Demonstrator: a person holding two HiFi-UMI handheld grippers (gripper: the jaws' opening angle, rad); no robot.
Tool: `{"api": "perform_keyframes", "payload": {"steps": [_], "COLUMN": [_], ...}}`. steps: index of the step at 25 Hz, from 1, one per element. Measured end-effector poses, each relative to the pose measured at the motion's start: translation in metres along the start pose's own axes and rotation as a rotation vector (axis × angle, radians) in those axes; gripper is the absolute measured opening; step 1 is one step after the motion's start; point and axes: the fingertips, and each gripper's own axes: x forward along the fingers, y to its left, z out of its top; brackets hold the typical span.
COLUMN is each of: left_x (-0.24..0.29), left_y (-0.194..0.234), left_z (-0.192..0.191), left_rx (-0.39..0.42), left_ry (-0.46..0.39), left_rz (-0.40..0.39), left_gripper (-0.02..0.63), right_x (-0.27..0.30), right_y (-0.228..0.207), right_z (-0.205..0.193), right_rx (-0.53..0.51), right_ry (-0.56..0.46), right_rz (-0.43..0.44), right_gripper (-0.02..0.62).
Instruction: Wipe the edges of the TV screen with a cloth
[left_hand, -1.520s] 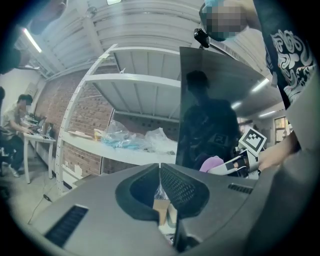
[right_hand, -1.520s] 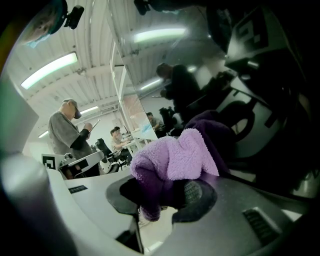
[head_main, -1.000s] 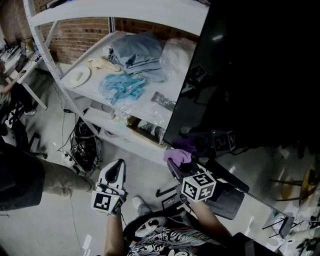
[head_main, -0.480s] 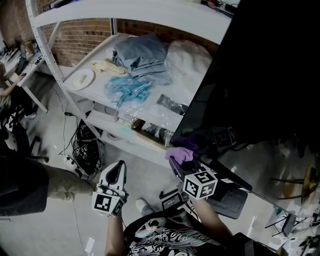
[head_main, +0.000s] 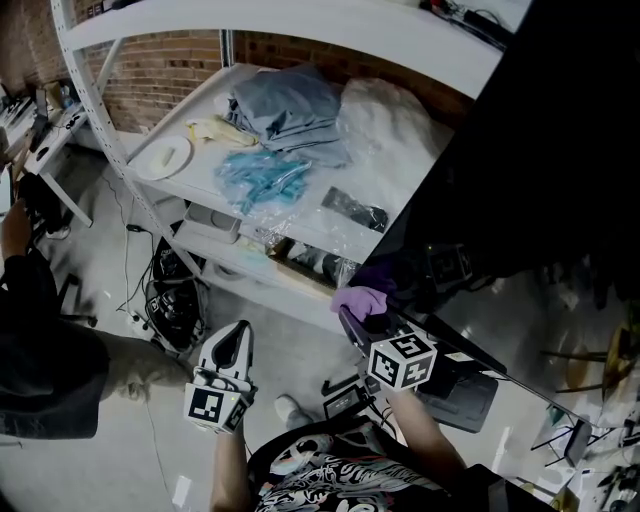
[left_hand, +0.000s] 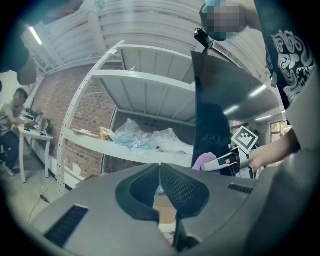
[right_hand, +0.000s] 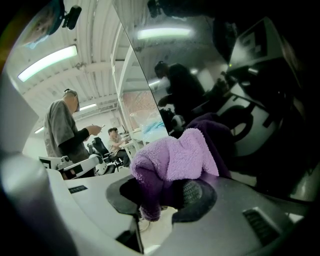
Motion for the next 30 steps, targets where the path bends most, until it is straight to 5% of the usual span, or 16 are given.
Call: {"api": "perform_keyframes", "payload": {"steps": [16, 30], "left_x": [0.001, 0.035], "left_y": [0.025, -0.050], "left_z": [-0.003, -0.010], "left_rx": [-0.012, 0.065], "left_ry": [0.016, 0.022], "left_rz": [-0.017, -0.202], "left_gripper": [0.025, 0.025], "right_x": [0.015, -0.084], "right_y": [0.029, 0.028], "right_z": [0.014, 0.022], "right_rx": [-0.072, -0.214], "right_ry": [-0.072, -0.300], "right_rz": [0.038, -0.079], "right_gripper": [0.150, 0.149]}}
